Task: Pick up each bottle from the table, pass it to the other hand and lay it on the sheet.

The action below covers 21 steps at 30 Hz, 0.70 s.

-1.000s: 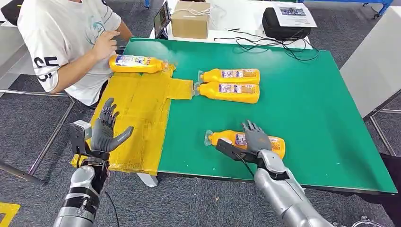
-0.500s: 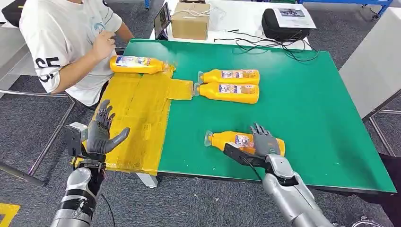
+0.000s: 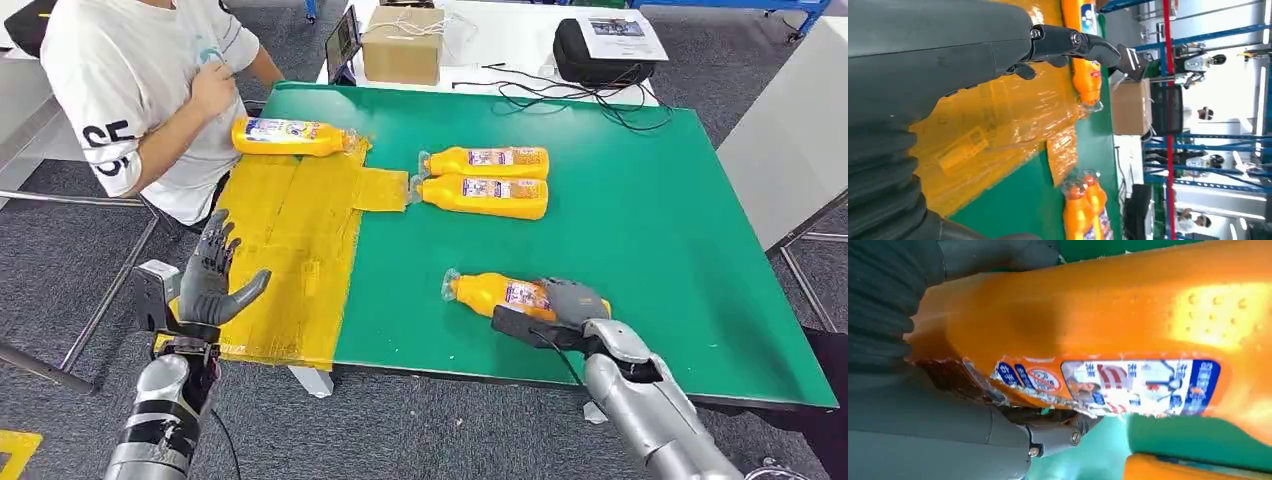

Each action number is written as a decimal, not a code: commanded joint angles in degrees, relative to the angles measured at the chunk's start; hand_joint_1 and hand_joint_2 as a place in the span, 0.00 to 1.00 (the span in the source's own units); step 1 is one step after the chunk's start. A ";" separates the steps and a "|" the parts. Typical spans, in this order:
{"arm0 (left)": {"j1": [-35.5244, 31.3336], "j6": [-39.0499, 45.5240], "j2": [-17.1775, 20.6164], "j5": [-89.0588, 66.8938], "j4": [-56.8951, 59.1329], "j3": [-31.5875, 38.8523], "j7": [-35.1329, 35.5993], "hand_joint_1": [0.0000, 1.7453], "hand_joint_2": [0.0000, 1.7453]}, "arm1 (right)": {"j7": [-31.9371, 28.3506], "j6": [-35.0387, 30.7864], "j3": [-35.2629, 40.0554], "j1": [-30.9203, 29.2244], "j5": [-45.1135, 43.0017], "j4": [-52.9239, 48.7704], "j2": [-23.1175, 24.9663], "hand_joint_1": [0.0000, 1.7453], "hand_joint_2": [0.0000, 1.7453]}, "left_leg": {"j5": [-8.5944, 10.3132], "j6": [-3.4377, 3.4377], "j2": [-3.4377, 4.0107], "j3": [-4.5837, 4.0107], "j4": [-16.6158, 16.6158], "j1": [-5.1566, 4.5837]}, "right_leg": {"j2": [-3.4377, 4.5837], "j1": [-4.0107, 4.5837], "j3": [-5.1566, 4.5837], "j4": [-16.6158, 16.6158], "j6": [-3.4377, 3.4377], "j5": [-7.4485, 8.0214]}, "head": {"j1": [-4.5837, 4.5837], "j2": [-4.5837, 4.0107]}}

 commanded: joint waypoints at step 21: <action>-10.39 7.47 -3.85 -3.74 14.97 -11.80 7.93 0.00 1.00 | -9.66 -23.44 -6.85 -2.74 -25.07 5.33 22.52 1.00 1.00 | -0.15 -0.17 0.12 0.04 0.03 0.12 | -0.01 0.14 -0.05 0.11 -0.27 -0.08 | -0.02 0.00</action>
